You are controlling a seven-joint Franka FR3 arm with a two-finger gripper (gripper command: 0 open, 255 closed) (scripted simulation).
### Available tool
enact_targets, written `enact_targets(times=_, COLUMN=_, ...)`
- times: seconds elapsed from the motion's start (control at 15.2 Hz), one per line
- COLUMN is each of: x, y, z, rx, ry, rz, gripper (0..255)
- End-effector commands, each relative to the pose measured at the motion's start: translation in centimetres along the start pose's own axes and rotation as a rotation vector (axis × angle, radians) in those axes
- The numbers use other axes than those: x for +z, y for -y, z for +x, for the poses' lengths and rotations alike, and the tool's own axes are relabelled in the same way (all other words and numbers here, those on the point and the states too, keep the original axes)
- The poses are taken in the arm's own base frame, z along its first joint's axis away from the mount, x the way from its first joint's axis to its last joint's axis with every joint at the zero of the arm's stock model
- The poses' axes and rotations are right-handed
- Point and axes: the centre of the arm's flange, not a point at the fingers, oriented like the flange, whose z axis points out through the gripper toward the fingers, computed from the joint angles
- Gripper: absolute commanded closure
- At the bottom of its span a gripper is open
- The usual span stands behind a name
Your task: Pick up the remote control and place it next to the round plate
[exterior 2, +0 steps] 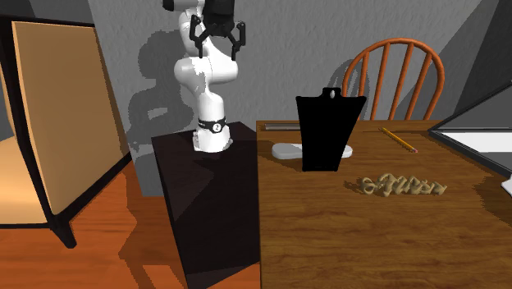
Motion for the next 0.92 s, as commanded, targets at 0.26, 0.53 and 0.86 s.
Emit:
enact_targets(times=0.26, x=2.1, y=1.2, z=4.2, rx=-0.176, ry=-0.030, rz=-0.007, gripper=0)
enact_targets(times=0.53, x=4.0, y=3.2, z=8.2, rx=-0.352, ry=-0.060, rz=-0.013, gripper=0)
enact_targets(times=0.86, x=6.3, y=6.6, z=12.8, rx=-0.572, ry=-0.098, rz=-0.021, gripper=0)
